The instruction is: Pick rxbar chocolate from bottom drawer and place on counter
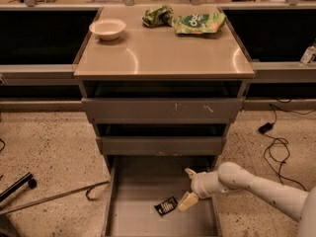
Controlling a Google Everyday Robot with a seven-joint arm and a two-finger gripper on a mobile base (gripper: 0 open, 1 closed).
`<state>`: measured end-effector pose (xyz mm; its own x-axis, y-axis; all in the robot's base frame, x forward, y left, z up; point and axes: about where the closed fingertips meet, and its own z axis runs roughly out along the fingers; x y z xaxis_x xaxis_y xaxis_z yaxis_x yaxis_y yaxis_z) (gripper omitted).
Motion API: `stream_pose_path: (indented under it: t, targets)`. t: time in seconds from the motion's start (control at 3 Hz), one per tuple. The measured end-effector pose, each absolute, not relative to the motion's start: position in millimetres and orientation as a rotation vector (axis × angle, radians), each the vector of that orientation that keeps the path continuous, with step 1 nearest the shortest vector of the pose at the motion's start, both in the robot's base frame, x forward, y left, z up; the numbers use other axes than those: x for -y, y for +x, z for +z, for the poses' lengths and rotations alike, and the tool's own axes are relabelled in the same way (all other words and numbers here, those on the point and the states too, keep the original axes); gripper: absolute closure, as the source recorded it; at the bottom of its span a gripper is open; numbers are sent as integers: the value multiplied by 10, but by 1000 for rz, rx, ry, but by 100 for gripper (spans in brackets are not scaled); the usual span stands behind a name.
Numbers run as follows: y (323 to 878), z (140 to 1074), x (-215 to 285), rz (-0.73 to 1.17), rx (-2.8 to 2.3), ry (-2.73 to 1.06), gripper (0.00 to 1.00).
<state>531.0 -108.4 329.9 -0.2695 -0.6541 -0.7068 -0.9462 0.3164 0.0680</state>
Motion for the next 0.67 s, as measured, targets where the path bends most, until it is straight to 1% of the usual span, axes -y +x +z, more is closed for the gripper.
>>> stream_pose_path:
  t: [0.33,0.67]
  targets:
    - [5319,2782,1192,721,-2048,-1394,0]
    - [5423,2418,1151,755,-2067,-1413,0]
